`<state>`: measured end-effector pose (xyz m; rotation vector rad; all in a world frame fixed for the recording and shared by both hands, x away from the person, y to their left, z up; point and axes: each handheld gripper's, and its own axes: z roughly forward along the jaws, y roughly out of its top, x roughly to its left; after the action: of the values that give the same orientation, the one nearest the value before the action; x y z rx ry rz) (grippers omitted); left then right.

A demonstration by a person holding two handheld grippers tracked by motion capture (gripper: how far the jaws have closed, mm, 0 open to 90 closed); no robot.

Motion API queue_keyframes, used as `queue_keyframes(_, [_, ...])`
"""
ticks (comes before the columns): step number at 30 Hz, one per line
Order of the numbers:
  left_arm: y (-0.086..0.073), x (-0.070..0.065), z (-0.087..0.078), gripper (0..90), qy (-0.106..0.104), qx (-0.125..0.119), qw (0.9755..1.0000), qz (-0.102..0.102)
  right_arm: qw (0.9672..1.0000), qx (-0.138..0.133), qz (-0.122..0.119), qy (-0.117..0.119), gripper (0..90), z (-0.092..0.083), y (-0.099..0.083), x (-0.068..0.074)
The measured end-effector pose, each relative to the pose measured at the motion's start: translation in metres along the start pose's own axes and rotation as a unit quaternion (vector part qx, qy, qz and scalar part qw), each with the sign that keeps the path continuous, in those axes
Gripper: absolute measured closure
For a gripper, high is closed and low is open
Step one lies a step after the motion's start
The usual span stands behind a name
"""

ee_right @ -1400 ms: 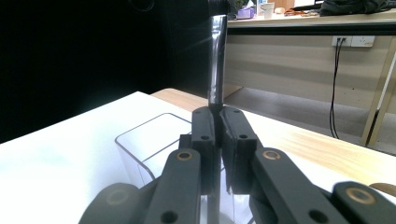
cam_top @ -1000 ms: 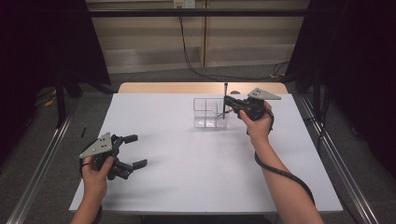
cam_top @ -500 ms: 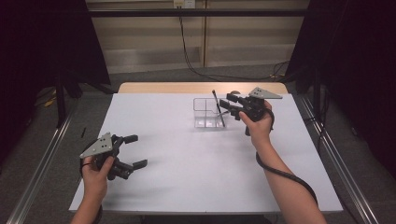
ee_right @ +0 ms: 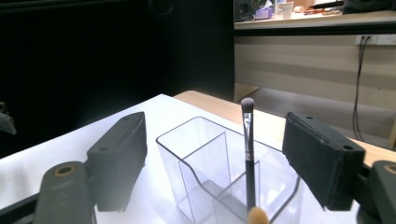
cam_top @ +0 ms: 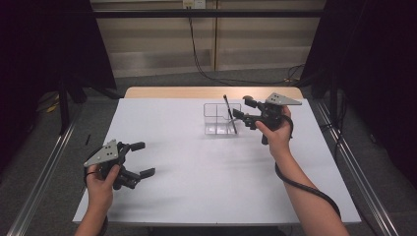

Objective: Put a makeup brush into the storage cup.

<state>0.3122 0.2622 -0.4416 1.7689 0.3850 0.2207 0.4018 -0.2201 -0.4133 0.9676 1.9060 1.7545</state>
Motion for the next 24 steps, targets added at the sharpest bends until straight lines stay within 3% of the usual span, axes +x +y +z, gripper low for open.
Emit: queue_keyframes(24, [0.002,0.0,0.001,0.7,0.001,-0.001,1.0,0.003,0.9997,0.015,-0.022,0.003,10.9,-0.03,-0.007,0.007])
